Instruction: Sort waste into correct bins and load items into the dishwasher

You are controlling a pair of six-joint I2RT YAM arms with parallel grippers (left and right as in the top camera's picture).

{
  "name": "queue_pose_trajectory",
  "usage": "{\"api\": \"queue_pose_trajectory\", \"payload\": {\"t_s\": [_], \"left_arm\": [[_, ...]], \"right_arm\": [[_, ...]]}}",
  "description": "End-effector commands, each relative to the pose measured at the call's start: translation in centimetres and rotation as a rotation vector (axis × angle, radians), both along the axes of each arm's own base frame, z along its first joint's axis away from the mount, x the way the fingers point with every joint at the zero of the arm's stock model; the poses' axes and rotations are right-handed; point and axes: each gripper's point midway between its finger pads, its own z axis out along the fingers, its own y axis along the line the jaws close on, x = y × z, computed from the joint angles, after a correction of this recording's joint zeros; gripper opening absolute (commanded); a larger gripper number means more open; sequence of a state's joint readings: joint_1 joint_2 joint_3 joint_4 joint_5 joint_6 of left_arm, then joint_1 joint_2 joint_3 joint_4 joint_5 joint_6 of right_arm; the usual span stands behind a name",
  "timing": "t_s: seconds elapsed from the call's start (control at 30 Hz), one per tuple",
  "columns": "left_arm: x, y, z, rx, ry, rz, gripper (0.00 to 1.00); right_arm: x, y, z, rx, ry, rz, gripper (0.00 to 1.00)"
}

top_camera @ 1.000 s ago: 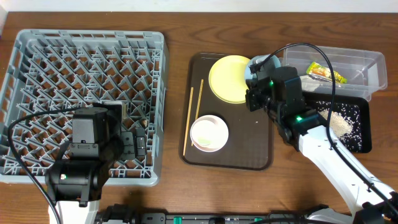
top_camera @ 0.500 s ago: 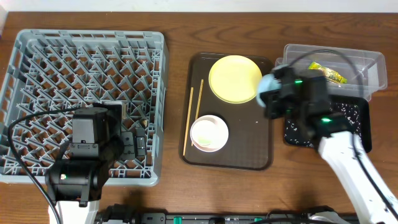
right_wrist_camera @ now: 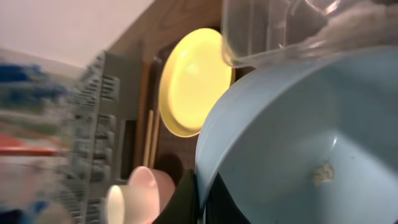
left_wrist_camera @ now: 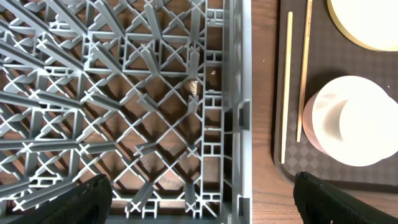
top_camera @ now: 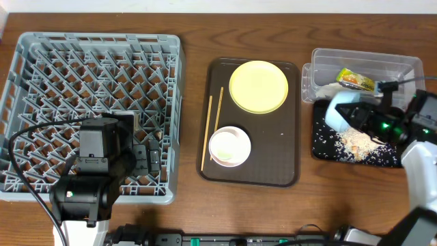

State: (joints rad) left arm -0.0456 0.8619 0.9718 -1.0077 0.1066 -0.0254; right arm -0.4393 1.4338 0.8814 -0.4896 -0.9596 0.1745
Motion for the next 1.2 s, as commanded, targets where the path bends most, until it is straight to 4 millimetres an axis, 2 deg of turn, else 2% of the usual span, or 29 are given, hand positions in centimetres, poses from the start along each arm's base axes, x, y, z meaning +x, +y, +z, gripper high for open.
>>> {"api": "queue_pose_trajectory", "payload": {"t_s": [0.0, 0.17, 0.2, 0.33, 0.4, 0.53, 0.63, 0.8, 0.93, 1.03, 1.17], "left_arm": [[0.2, -0.1, 0.8, -0.013, -0.018, -0.001, 0.95], [0.1, -0.1, 0.8, -0.013, -0.016, -0.001, 0.95], [0.1, -0.1, 0.8, -0.013, -0.016, -0.001, 0.95], [0.1, -0.1, 0.7, -0.013, -0.013, -0.001, 0.95], [0.1, -0.1, 0.7, -0.013, -0.013, -0.001, 0.95], [0.1, -0.1, 0.7, -0.013, -0.013, -0.001, 0.95], [0.1, -0.1, 0.7, -0.013, -0.013, -0.001, 0.95], [0.1, -0.1, 0.7, -0.012, -0.013, -0.001, 0.95], [0.1, -0.1, 0.7, -0.013, -0.013, -0.001, 0.95], [0.1, -0.1, 0.7, -0.012, -0.013, -0.001, 0.95], [0.1, -0.1, 0.7, -0.012, -0.013, -0.001, 0.95]], "right_arm": [[0.0, -0.2, 0.3, 0.154, -0.021, 0.034, 0.07], [0.5, -1.2, -0.4, 0.276, -0.045, 0.046, 0.23], [0.6, -1.3, -0.4, 0.288, -0.053, 0.047, 0.23], [0.9, -1.7, -0.4, 0.283, -0.072, 0.045, 0.08], [0.9, -1.8, -0.3, 0.280, -0.078, 0.046, 0.07], [0.9, -1.8, -0.3, 0.279, -0.078, 0.046, 0.21], [0.9, -1.8, -0.3, 0.279, -0.078, 0.046, 0.27], [0.9, -1.8, -0.4, 0.275, -0.075, 0.043, 0.31], [0.9, -1.8, -1.6, 0.228, -0.028, 0.023, 0.32], [0.9, -1.4, -2.7, 0.173, 0.018, 0.018, 0.33], [0.9, -0.2, -2.6, 0.093, 0.030, 0.047, 0.36]]}}
